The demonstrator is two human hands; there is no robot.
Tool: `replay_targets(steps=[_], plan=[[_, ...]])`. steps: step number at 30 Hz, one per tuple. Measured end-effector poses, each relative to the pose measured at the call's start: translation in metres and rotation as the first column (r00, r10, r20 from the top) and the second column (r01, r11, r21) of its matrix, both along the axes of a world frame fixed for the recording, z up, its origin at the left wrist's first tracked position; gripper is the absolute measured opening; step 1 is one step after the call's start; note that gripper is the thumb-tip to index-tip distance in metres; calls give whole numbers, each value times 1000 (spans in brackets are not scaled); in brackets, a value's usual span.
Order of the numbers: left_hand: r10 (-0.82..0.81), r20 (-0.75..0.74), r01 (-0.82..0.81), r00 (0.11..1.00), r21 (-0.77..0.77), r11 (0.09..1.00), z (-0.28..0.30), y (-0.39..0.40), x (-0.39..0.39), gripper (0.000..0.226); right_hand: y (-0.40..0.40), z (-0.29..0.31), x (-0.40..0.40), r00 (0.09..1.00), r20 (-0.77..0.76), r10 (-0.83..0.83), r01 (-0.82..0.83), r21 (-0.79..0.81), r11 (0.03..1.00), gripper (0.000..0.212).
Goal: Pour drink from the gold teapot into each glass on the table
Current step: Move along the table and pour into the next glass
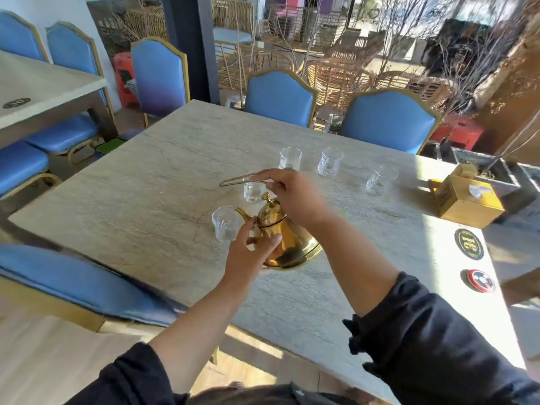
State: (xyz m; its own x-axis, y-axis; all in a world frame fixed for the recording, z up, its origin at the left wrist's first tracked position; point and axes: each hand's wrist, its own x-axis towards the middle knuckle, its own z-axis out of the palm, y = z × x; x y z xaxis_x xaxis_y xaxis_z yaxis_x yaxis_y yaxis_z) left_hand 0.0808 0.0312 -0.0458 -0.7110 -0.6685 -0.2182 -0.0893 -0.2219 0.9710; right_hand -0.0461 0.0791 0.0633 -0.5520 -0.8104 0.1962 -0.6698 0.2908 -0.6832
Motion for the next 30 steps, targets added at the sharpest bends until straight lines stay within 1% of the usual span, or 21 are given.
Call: replay_targets(steps=[5, 9, 13, 17, 22, 30], plan=[[16, -19, -13, 1000, 172, 985, 4, 6, 16, 89, -15, 7, 14, 994, -68, 81, -73, 113, 991, 37], [12, -43, -1, 999, 244, 970, 5, 5, 19, 94, -32, 11, 21, 987, -116, 112, -86, 213, 973, 41], [13, -67, 5, 998, 265, 964, 3, 3, 20, 90, -40, 14, 24, 979, -155, 130, -90, 240, 967, 46], [9, -70, 10, 998, 276, 961, 3, 2, 21, 90, -44, 15, 25, 975, -168, 142, -94, 268, 959, 45], [-2, -81, 25, 997, 285, 958, 4, 1, 20, 91, -44, 18, 26, 973, -174, 150, -101, 262, 960, 49], [-10, -82, 35, 997, 305, 952, 2, 0, 19, 92, -47, 16, 26, 970, -198, 143, -86, 270, 959, 48]])
